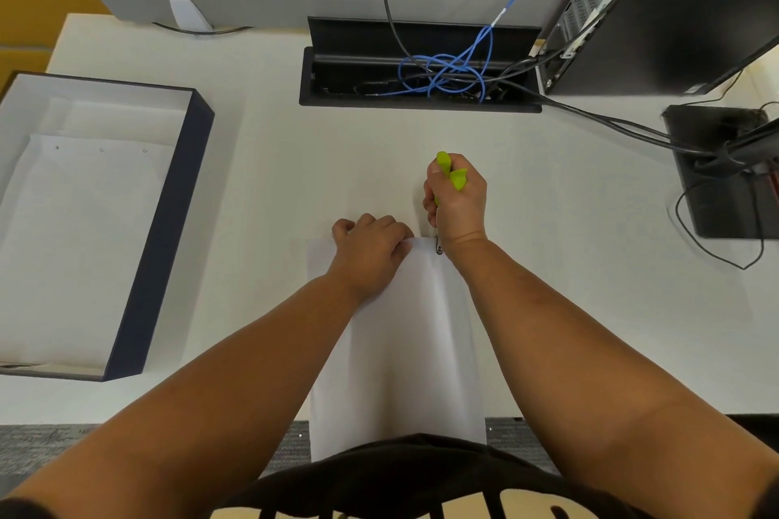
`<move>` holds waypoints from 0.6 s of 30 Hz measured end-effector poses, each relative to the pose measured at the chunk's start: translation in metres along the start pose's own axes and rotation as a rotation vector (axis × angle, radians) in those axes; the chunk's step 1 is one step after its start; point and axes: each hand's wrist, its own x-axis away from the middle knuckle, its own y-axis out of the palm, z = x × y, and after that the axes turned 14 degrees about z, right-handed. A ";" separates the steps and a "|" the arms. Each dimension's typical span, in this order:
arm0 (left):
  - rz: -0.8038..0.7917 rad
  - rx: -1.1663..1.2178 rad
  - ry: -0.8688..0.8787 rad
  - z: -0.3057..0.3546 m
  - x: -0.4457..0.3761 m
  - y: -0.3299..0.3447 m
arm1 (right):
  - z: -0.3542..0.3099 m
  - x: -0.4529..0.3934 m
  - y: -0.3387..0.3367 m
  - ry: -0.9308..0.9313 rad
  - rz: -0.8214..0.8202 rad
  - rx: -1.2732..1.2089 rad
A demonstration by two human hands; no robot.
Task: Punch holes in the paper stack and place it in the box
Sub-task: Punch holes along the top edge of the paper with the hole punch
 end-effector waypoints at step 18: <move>-0.019 0.001 -0.002 0.000 -0.002 -0.001 | 0.001 -0.007 0.005 0.057 0.008 0.074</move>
